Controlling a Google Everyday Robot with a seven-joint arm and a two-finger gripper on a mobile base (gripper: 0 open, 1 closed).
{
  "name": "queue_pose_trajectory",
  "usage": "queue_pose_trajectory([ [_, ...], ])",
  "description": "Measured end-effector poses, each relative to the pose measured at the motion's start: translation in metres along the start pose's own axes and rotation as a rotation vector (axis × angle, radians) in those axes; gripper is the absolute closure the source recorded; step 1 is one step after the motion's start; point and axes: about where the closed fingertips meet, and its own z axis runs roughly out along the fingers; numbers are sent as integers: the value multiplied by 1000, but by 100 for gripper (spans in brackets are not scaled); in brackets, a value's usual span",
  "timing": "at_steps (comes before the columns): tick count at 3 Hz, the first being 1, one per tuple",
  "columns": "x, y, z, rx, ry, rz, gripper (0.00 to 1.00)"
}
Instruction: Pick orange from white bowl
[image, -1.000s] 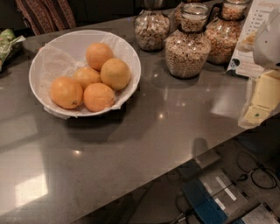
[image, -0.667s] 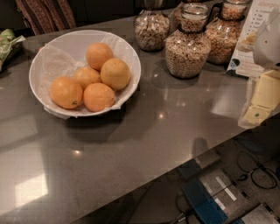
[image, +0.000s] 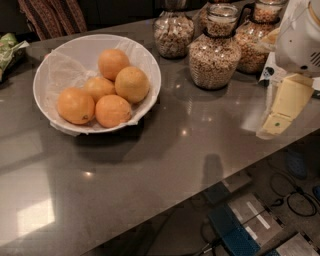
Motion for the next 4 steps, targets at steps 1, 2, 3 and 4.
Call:
queue_pose_trajectory([
  [1, -36, -11, 10, 25, -76, -72, 0],
  [2, -84, -16, 21, 30, -149, -159, 0],
  [3, -84, -17, 21, 30, -149, -160, 0],
  [4, -111, -20, 37, 19, -205, -215, 0],
])
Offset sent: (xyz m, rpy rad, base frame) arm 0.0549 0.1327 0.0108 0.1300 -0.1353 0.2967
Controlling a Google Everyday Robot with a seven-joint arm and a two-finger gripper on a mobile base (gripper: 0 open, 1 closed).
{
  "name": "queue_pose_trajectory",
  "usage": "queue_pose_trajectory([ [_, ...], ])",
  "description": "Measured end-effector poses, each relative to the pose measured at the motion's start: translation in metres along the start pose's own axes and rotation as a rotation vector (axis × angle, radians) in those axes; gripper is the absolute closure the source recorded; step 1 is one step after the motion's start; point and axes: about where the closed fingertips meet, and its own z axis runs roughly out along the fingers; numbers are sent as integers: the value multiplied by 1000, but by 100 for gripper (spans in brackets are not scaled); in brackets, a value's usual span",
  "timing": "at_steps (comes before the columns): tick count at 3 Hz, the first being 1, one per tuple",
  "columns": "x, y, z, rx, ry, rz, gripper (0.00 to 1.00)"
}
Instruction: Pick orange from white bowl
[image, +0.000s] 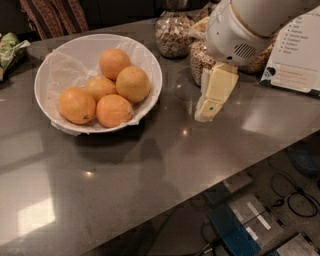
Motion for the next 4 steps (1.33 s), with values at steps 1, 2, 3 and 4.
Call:
queue_pose_trajectory([
  [1, -45, -12, 27, -31, -95, -99, 0],
  [2, -82, -17, 57, -88, -169, -172, 0],
  [3, -98, -25, 77, -116, -219, -198, 0],
  [4, -113, -35, 93, -126, -250, -228, 0],
])
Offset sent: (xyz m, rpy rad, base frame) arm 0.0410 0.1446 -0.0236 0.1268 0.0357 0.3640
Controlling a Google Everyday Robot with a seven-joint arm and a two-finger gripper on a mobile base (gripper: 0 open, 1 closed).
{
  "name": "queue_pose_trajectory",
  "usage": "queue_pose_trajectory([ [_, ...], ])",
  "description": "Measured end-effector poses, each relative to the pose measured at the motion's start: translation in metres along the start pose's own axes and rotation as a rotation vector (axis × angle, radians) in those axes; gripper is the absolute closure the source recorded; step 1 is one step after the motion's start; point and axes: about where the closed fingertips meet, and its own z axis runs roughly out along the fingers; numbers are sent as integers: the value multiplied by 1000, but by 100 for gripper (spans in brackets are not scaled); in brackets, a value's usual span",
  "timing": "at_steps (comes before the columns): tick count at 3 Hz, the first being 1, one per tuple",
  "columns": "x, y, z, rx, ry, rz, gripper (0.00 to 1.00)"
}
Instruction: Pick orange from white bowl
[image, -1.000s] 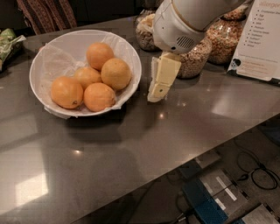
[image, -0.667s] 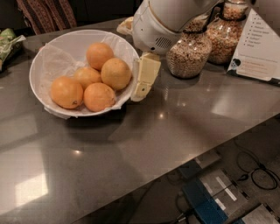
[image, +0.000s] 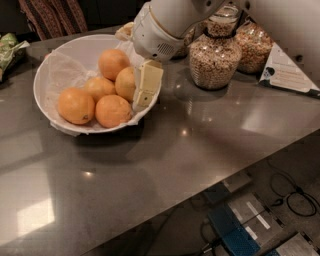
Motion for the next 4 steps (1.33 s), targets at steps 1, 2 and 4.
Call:
queue_pose_trajectory([
  [1, -24, -19, 15, -14, -37, -65, 0],
  [2, -24, -19, 15, -14, -37, -66, 0],
  [4, -57, -32, 61, -73, -134, -133, 0],
])
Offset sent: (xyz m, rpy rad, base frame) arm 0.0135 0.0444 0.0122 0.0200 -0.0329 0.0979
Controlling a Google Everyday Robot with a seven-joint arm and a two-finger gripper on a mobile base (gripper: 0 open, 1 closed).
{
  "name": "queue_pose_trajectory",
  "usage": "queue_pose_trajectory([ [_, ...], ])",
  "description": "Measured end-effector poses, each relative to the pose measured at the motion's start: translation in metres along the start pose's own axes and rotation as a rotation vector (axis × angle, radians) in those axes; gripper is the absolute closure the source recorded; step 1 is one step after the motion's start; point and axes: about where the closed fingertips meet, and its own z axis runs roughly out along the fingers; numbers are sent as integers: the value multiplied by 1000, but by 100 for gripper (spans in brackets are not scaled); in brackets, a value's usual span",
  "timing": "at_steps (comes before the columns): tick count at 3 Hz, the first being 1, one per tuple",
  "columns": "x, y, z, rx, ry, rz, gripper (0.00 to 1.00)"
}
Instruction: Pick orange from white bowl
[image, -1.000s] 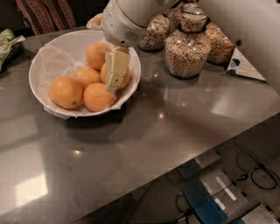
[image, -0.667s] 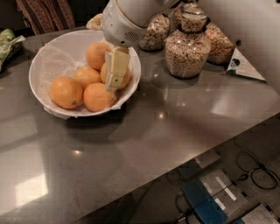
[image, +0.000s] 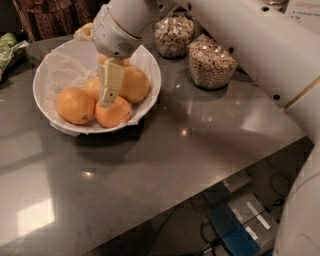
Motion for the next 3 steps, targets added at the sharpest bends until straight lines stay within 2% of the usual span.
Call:
queue_pose_trajectory([
  [1, 0, 3, 3, -8, -7, 5, 0],
  [3, 4, 24, 33, -63, -67, 61, 0],
])
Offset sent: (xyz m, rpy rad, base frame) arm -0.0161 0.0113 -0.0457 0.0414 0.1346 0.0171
